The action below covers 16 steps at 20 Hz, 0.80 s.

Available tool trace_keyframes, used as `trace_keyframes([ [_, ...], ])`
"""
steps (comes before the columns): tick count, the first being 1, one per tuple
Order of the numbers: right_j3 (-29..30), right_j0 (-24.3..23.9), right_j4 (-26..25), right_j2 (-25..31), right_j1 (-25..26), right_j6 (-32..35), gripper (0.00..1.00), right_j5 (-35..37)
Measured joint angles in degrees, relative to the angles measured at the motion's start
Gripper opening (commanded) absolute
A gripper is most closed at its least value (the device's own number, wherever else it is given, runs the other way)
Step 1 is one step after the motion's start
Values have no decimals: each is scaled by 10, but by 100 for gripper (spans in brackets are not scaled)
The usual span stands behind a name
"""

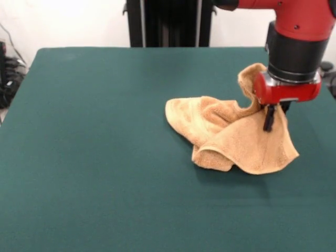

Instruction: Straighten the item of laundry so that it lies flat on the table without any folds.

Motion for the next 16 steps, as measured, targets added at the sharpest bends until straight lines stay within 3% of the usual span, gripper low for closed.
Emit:
trace_keyframes([
  [16, 0, 20, 37, -3, -22, 0, 0, -2],
])
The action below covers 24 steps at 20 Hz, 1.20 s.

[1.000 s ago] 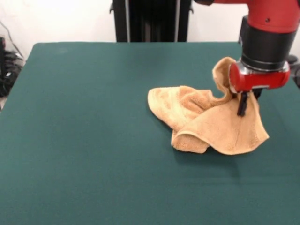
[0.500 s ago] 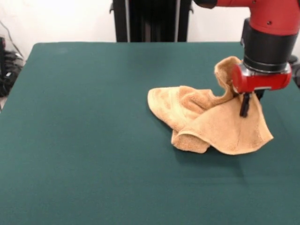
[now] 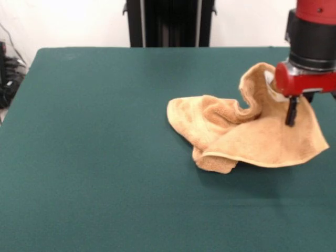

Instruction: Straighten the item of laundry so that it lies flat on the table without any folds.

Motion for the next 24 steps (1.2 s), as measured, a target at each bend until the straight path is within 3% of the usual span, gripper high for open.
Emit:
trace_keyframes([
  [9, 0, 39, 28, -18, 6, 3, 0, -1],
  [24, 0, 50, 55, -36, 7, 3, 0, -20],
])
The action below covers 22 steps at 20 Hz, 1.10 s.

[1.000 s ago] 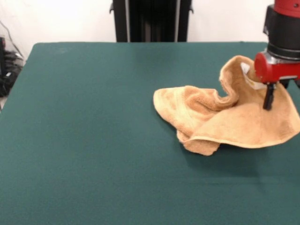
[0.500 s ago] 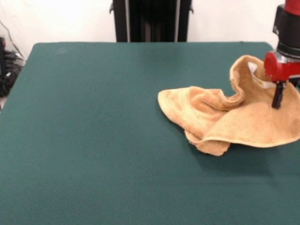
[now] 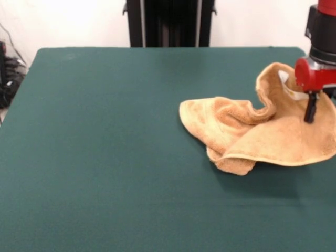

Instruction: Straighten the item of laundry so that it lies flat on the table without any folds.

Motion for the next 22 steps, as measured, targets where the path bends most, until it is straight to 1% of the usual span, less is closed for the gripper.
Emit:
trace_keyframes([
  [5, 0, 11, 6, -7, 2, 0, 0, -9],
  [13, 0, 12, 9, -14, 11, 0, 0, -31],
  [14, 0, 12, 13, -14, 16, 0, 100, -36],
  [22, 0, 12, 18, -14, 31, 0, 100, -43],
])
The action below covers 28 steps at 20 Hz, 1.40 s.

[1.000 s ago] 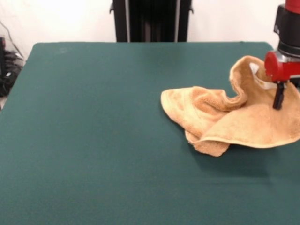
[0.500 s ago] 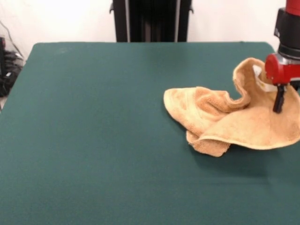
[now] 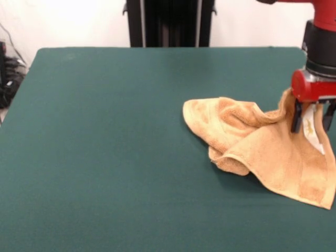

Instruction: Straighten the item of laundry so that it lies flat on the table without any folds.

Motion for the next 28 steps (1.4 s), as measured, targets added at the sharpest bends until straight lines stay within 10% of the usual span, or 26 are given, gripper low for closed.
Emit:
trace_keyframes([
  [28, 9, -1, 10, -12, -54, 0, 100, 60],
])
